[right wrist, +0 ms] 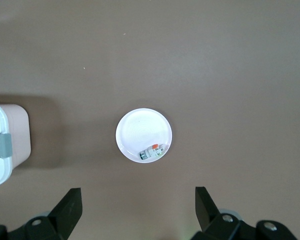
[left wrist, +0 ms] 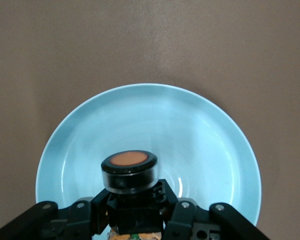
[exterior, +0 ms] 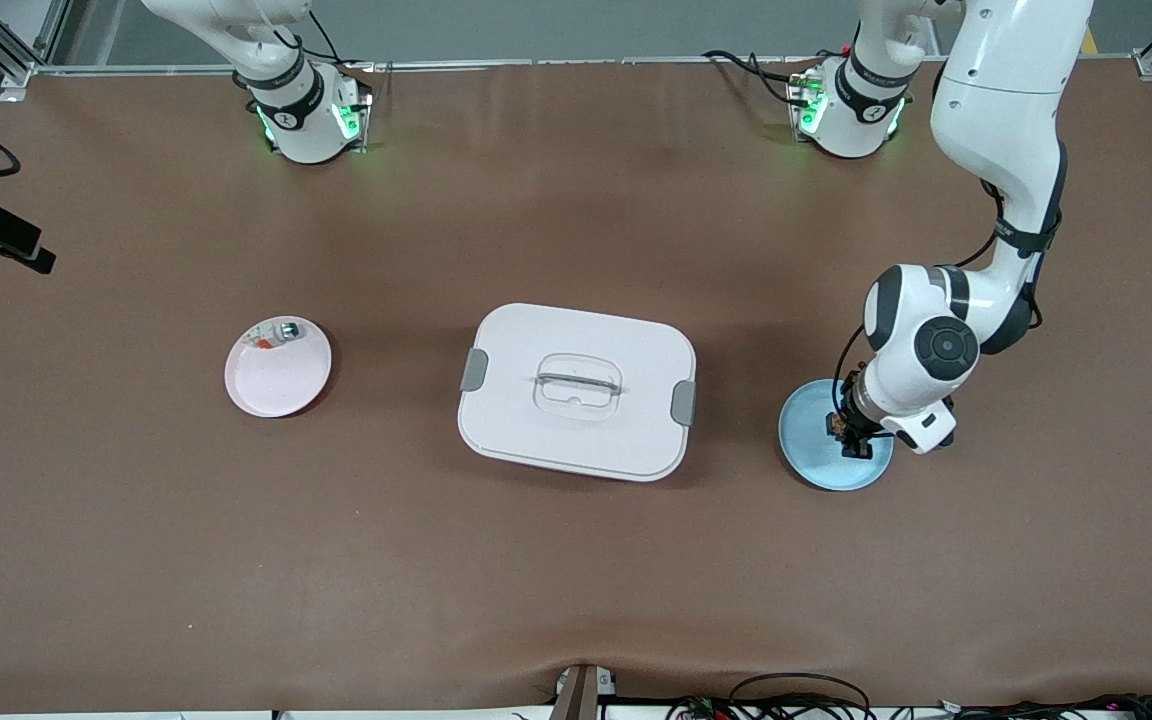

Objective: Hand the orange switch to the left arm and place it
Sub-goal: 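Lower the held switch onto the light-blue plate with the left gripper, then open the left gripper to release the switch on the plate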

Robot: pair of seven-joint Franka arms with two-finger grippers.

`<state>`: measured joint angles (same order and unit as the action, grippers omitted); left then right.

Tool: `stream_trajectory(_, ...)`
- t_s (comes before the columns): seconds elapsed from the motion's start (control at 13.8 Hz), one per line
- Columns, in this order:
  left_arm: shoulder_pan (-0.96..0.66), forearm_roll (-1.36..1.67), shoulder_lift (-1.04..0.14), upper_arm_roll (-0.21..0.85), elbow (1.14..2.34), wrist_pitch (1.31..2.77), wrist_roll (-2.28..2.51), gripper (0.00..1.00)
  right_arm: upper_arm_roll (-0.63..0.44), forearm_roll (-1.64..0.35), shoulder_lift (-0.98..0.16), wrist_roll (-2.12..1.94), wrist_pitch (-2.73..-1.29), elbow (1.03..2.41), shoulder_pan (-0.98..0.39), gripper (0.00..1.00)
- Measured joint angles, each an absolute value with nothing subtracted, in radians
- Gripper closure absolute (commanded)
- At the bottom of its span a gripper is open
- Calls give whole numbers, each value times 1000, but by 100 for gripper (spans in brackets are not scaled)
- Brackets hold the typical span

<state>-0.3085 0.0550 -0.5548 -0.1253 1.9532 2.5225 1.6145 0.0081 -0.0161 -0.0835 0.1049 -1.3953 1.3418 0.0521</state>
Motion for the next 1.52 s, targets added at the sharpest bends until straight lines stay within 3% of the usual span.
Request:
stream_trajectory(0.36,-307,55,-572,-126,1943,2522,1614,99,9,-16,-84,108,-1395,1342,28,0)
stream_trajectory(0.58,-307,55,-574,-127,1943,2521,1614,87,0,-16,-84,53,-1395,1341,28,0)
stream_trajectory(0.65,-307,54,-576,-127,1943,2521,1614,64,-1,-16,-83,44,-1395,1340,28,0)
stream_trajectory(0.72,-307,52,-578,-127,1943,2521,1614,17,-1,-16,-83,39,-1395,1339,28,0)
stream_trajectory(0.8,-307,51,-579,-127,1942,2521,1614,0,-2,-16,-83,36,-1395,1338,28,0)
stream_trajectory(1.23,-304,51,-577,-128,1918,2521,1597,0,-11,-16,-82,7,-1395,1336,41,0)
stream_trajectory(1.52,-292,55,-538,-135,1921,2520,1319,0,-12,-16,-82,5,-1395,1335,44,0)
